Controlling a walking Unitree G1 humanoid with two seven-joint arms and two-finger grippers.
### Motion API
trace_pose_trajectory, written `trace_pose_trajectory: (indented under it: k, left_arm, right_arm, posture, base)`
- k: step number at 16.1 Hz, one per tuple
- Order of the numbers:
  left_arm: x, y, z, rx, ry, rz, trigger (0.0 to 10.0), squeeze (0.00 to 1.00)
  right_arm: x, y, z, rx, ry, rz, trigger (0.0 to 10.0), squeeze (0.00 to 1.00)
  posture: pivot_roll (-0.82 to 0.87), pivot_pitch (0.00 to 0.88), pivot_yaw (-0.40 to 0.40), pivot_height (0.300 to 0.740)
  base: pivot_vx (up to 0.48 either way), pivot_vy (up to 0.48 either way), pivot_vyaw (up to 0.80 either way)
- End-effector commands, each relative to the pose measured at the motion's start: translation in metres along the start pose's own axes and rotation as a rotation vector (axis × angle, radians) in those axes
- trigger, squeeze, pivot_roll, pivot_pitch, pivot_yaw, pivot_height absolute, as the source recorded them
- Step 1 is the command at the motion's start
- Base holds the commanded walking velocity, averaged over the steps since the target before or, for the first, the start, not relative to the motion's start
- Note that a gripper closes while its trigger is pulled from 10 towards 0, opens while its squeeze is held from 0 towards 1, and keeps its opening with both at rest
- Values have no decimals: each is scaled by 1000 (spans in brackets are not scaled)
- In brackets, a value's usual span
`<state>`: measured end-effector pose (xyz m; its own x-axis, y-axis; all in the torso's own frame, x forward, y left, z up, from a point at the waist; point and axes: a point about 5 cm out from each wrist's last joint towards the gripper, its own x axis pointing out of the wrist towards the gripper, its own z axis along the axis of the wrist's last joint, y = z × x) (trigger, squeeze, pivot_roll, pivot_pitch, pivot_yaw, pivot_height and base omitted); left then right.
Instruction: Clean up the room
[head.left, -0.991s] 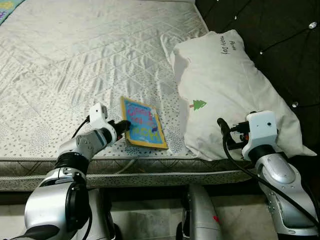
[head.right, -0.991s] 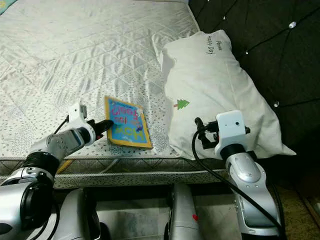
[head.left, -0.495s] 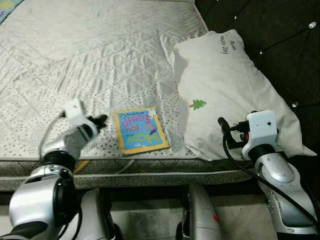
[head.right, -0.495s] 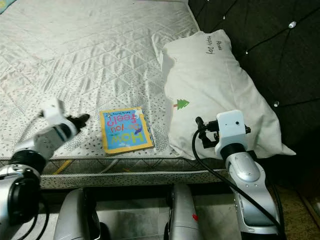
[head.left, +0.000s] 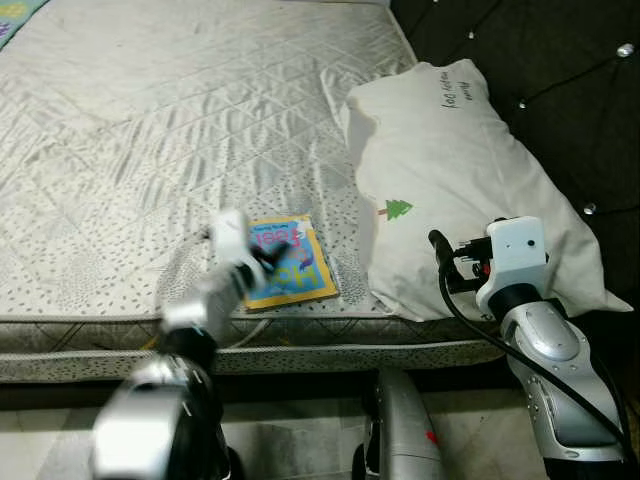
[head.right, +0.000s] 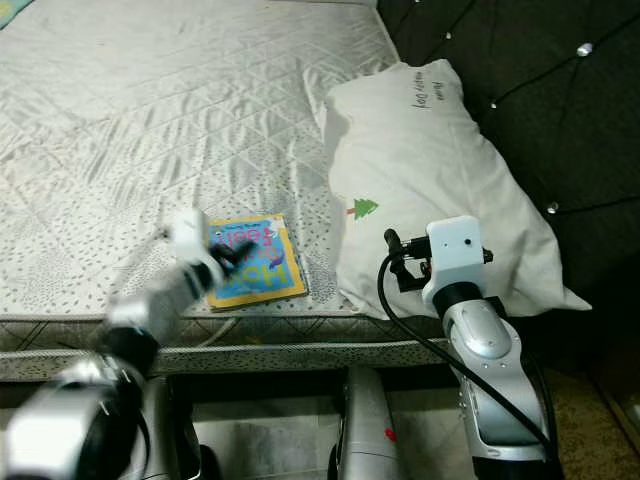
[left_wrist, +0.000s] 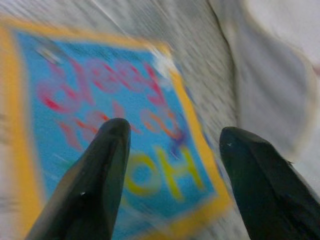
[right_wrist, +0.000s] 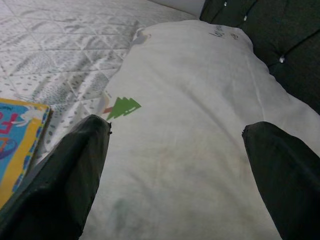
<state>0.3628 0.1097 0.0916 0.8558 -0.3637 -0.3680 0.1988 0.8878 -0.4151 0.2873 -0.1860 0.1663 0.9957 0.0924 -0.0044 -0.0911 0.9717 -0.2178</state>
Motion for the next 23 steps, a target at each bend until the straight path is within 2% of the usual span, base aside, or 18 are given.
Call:
trace_pose_trajectory:
  k: [1,2,5,9,11,13,14,15,16,17,18,21,23]
  left_arm:
    - [-1,-6,-7,15,27,-33,10000,1000]
    - [-1,-14,-24,37,72,-69,10000,1000]
    - [-5,-29,-54,103,157,-136,10000,1000]
    - [-16,-44,-69,126,183,-156,10000,1000]
    - [-23,-47,-72,134,182,-147,10000,1000]
    - [-33,-45,-74,137,179,-108,10000,1000]
    - [-39,-38,-71,140,151,-45,10000,1000]
    - [-41,-34,-68,143,130,-14,10000,729]
    - [-43,-26,-65,148,105,27,10000,580]
    - [-44,-18,-63,153,96,61,10000,341]
    - [-46,-10,-62,145,102,88,10000,0]
    - [-46,-2,-62,132,110,116,10000,0]
    - [-41,2,-61,127,118,128,10000,0]
  right_arm:
    - [0,-1,-2,4,6,-5,10000,0]
    - [1,-1,-2,6,5,-6,10000,0]
    - [2,1,-2,11,1,-7,10000,0]
    - [6,4,-1,19,-5,-2,10000,0]
    - [8,6,-1,22,-9,1,10000,0]
    - [10,7,0,24,-12,5,10000,0]
    - [11,7,-1,24,-13,6,10000,0]
    - [11,7,-1,24,-12,6,10000,0]
    - [11,7,-2,24,-11,5,10000,0]
    - [11,7,-3,24,-10,5,10000,0]
    - [12,7,-3,24,-10,6,10000,0]
    - [13,8,-2,25,-15,7,10000,0]
    - [13,7,-2,22,-17,4,10000,0]
  posture:
    - [-229,101,-47,549]
    - [-226,103,-45,549]
    - [-220,107,-39,549]
    - [-212,106,-35,549]
    - [-203,106,-35,549]
    - [-195,107,-35,549]
    - [-195,107,-35,549]
    - [-195,107,-35,549]
    - [-195,107,-35,549]
    - [-183,107,-36,549]
    - [-183,108,-38,549]
    - [-183,107,-38,549]
    - [-187,107,-38,549]
  base:
    - [0,0,0]
    - [0,0,0]
    - [0,0,0]
    - [0,0,0]
    - [0,0,0]
    - [0,0,0]
    - [0,0,0]
    - [0,0,0]
    - [0,0,0]
    - [0,0,0]
    - [0,0,0]
    - [0,0,0]
    - [0,0,0]
